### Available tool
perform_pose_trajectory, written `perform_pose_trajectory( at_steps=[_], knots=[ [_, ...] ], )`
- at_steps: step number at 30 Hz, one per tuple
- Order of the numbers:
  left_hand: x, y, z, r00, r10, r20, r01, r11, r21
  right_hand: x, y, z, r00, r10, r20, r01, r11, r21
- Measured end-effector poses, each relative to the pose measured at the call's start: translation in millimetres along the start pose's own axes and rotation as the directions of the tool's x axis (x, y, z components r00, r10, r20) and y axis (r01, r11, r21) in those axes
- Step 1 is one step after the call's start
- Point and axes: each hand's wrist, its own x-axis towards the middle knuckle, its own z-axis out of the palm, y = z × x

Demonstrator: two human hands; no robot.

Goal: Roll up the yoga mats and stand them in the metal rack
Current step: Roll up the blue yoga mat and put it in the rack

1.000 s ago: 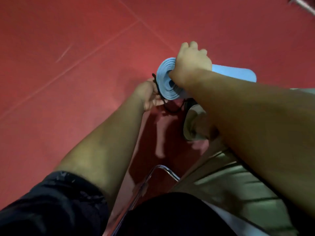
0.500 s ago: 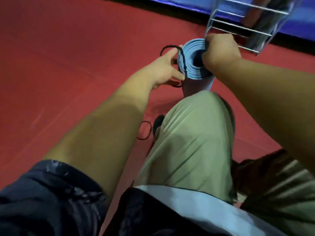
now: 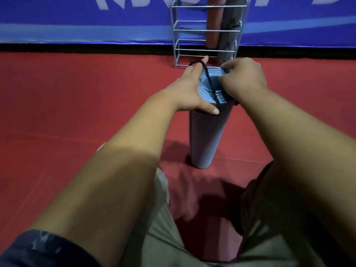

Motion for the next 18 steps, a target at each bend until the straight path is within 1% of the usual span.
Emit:
perform_pose_trajectory(
  at_steps=[4,6,7,10,13,15,18],
  knots=[
    [15,12,22,0.999,0.028,0.028,-0.028,0.999,0.016,1,31,-2,0.998,0.065,-0.01,-0.065,0.998,-0.01],
    [22,16,30,1.0,0.006,-0.015,-0.006,0.999,0.032,7,46,5,0.996,0.077,-0.032,-0.075,0.995,0.068],
    [26,18,33,0.999,-0.005,-0.048,0.007,0.999,0.039,12,51,9,0.997,0.063,-0.041,-0.058,0.99,0.128],
    [36,20,35,0.992,-0.047,-0.12,0.048,0.999,0.007,28,53,18,0.998,-0.013,-0.056,0.025,0.972,0.232],
    [44,20,29,0.988,-0.087,-0.125,0.09,0.996,0.021,38,49,26,0.997,-0.068,-0.048,0.079,0.946,0.313],
    [49,22,25,0.987,-0.118,-0.105,0.127,0.989,0.08,42,51,30,0.993,-0.116,-0.032,0.121,0.946,0.301],
    [56,22,24,0.977,-0.177,-0.115,0.194,0.969,0.154,44,53,29,0.977,-0.21,-0.024,0.21,0.95,0.233]
  ],
)
